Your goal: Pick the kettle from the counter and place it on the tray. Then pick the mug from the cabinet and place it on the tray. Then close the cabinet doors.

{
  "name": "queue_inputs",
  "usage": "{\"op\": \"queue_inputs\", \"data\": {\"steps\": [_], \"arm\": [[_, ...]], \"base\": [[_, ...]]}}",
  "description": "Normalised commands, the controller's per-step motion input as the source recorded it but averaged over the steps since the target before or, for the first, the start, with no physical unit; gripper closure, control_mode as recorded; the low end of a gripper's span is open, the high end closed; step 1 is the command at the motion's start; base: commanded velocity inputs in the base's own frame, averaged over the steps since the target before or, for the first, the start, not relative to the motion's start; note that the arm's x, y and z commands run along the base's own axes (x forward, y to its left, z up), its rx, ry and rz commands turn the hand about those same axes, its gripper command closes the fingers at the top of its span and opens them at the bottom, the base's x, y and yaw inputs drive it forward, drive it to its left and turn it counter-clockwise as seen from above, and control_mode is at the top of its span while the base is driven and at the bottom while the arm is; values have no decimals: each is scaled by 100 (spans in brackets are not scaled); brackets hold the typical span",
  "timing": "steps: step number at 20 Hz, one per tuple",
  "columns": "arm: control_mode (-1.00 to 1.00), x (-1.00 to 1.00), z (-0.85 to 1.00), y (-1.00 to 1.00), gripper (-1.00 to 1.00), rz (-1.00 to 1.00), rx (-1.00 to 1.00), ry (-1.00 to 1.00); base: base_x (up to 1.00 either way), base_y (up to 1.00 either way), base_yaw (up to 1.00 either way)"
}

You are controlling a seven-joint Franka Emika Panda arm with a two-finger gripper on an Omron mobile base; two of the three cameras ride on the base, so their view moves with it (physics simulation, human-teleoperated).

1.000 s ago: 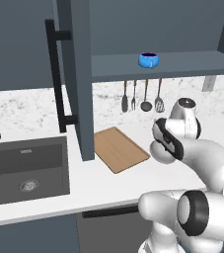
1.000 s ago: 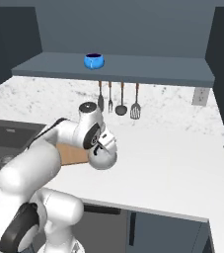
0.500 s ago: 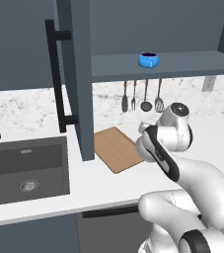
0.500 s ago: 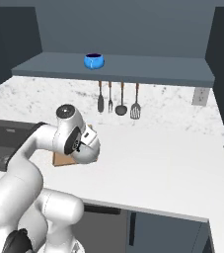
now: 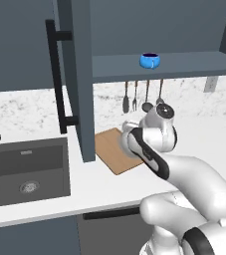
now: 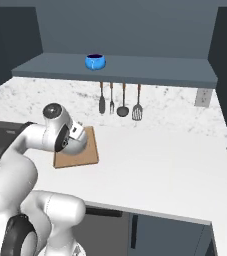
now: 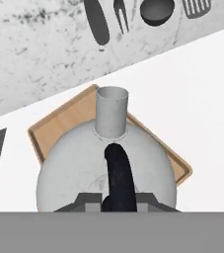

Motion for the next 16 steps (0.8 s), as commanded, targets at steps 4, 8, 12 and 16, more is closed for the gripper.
{"op": "queue_inputs", "data": {"steps": [4, 8, 12, 16], "arm": [[-100, 52, -6, 60, 100, 2, -7, 0], [-100, 55, -6, 39, 100, 0, -7, 0], [-100, 50, -10, 10, 100, 0, -4, 0], [-100, 42, -12, 0, 100, 1, -3, 0]], "base": [[0, 0, 0], [0, 0, 0], [0, 0, 0], [0, 0, 0]]}}
